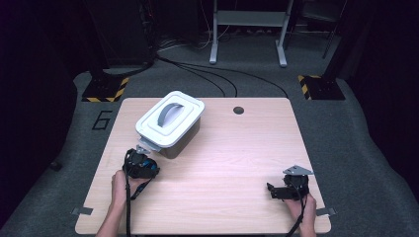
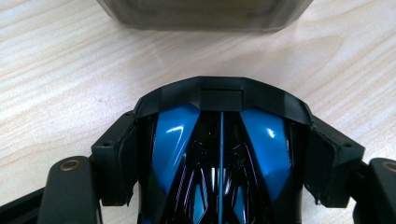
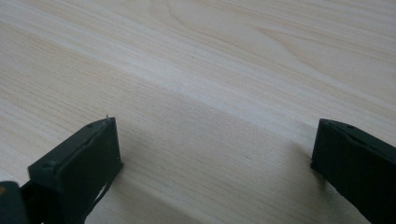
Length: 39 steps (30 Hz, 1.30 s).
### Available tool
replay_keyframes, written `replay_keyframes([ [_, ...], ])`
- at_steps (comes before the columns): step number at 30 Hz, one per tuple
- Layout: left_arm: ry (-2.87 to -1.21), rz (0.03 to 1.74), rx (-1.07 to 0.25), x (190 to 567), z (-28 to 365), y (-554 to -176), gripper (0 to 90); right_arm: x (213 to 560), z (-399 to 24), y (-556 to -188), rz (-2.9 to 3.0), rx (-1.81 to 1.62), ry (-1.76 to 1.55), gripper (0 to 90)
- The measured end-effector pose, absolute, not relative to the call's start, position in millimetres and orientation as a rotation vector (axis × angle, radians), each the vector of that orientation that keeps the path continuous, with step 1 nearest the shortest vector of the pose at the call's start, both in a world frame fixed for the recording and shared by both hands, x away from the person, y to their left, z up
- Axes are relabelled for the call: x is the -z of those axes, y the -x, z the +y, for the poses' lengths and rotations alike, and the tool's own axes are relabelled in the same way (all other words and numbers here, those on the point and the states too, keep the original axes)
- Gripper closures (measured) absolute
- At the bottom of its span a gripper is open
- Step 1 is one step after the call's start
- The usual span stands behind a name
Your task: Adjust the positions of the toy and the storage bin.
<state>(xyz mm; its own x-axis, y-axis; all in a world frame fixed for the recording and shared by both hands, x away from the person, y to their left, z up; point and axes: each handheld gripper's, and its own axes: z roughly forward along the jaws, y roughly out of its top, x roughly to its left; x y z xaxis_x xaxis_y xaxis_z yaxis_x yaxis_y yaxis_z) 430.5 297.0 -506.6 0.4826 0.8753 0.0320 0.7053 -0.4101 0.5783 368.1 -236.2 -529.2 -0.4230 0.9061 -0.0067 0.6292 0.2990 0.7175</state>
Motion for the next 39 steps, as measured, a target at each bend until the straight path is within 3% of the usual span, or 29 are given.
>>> replay_keyframes([
  [9,-2.168,1.313,-0.426,503,303,-427,20.1,529,-236,-368,2.160,-0.908,-1.372,0.3],
  [23,-2.097,1.262,-0.453,462,313,-413,0.4,529,-236,-368,2.159,-0.908,-1.374,0.3],
  [39,-2.008,1.187,-0.521,400,309,-430,0.0,529,-236,-368,2.159,-0.909,-1.377,0.3],
])
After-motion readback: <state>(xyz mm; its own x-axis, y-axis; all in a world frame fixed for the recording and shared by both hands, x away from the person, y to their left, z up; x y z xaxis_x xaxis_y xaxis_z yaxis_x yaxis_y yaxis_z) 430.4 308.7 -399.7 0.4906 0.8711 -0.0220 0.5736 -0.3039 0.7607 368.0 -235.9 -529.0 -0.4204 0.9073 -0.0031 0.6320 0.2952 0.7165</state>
